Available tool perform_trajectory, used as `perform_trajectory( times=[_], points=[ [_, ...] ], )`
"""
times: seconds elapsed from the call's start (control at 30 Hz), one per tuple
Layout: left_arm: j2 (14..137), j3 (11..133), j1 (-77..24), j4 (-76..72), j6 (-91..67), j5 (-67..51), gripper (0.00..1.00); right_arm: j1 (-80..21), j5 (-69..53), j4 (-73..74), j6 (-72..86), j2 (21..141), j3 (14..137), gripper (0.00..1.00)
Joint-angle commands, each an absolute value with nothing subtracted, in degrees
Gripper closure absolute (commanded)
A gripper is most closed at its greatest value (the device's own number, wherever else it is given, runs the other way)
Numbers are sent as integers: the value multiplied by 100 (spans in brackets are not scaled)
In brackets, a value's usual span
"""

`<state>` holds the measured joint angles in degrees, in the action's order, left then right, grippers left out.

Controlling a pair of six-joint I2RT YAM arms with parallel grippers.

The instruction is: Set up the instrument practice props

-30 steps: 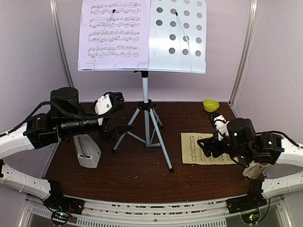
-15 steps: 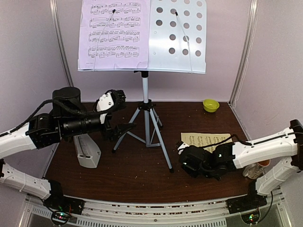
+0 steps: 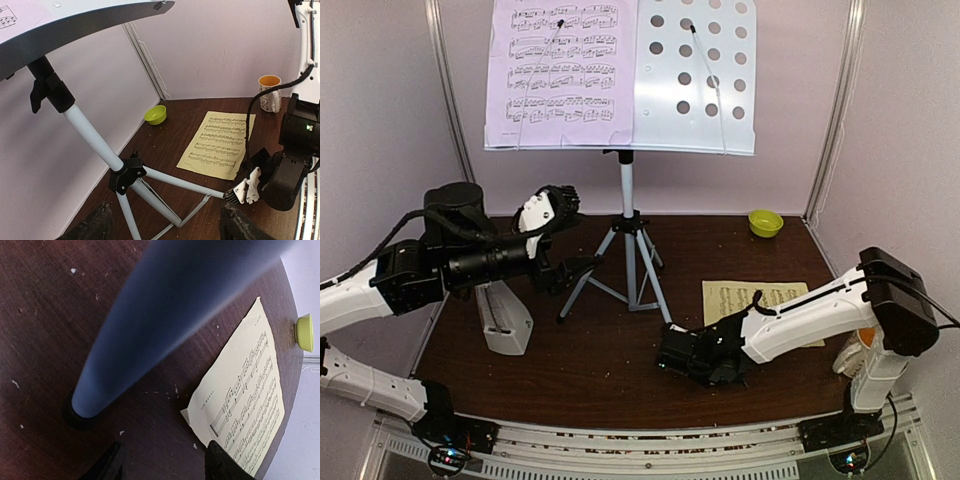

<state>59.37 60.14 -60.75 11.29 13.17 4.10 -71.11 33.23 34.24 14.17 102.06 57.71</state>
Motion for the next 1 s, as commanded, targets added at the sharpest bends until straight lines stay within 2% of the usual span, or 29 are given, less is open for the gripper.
perform_trajectory(
  times=[0.0, 0.37, 0.6, 0.7, 0.8, 0.97],
  points=[
    [5834, 6029, -6082, 800, 1384, 439, 25, -7043, 3462, 3517, 1580, 10399, 5878, 46],
    [5773, 6106, -6073, 858, 1502, 475, 25, -6644, 3538, 2816, 1424, 11000, 5813, 50],
    [5828, 6192, -6074, 901, 1552, 475, 25, -6470, 3459, 2630, 1320, 11043, 5783, 70],
    [5891, 6243, -6073, 914, 1564, 455, 25, -6444, 3422, 2641, 1316, 11033, 5783, 82],
    [5921, 6267, -6073, 898, 1564, 445, 25, -6445, 3416, 2710, 1377, 10973, 5769, 99],
    [5931, 6271, -6073, 900, 1564, 443, 25, -6449, 3460, 2875, 1567, 10674, 5714, 100]
  ],
)
